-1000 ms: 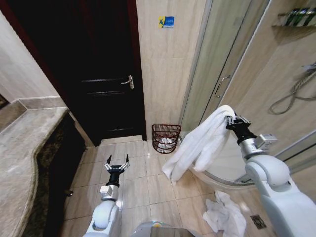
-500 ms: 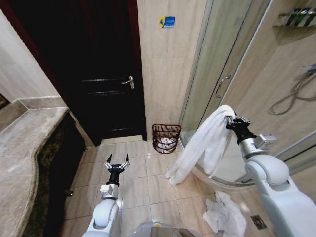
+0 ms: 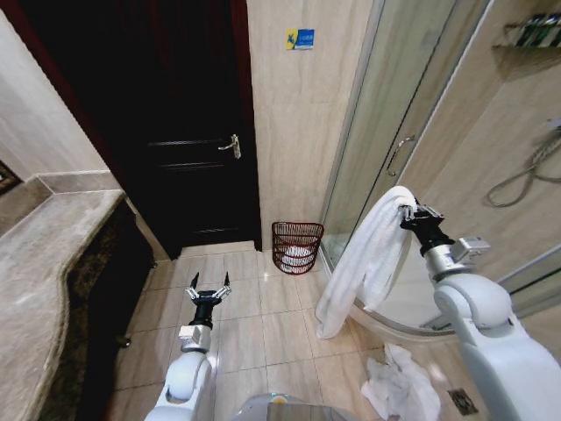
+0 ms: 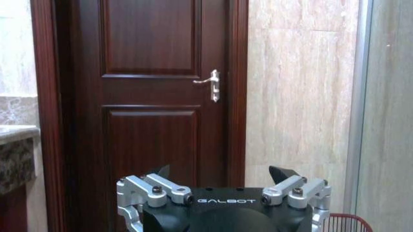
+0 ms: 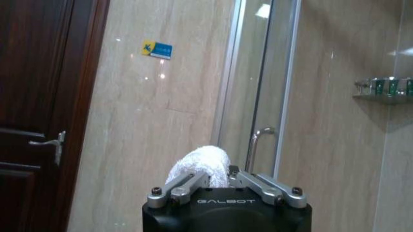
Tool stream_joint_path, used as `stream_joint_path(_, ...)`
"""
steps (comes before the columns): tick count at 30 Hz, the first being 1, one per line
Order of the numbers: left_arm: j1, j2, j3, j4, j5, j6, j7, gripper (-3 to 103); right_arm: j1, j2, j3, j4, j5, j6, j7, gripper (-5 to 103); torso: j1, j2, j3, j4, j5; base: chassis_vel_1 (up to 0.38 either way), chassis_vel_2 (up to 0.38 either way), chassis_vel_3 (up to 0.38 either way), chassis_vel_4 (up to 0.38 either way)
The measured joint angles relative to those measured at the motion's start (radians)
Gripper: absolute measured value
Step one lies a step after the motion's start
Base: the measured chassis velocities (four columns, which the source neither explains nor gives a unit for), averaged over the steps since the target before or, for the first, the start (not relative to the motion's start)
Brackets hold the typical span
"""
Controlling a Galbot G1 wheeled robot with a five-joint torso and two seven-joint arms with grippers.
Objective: Discard the used towel into the hamper.
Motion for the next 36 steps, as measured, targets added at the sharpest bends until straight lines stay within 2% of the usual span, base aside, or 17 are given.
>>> stream_joint_path(26, -0.01, -0.004, 0.0, 0.009, 0.001, 0.006, 0.001, 100, 0.038, 0.009, -0.023, -0.012, -0.001, 0.002, -0.012, 7, 0.0, 0.0, 0.0, -0.0001, 0.0, -0.007, 0.004, 0.004, -0.007)
stream_joint_path(34, -0.011, -0.021, -0.001, 0.013, 0.026, 0.024, -0.003, 100, 0.134, 0.07, -0.079, -0.041, 0.007, 0.003, -0.018, 7, 0.0, 0.0, 0.0, 0.0, 0.0, -0.009, 0.007, 0.015, -0.009)
stream_joint_path(36, -0.005, -0.036, 0.0, -0.005, 0.032, 0.049, -0.012, 100, 0.186, 0.085, -0.118, -0.05, 0.014, 0.001, -0.014, 7, 0.0, 0.0, 0.0, 0.0001, -0.0002, 0.0, 0.0, 0.0, 0.0)
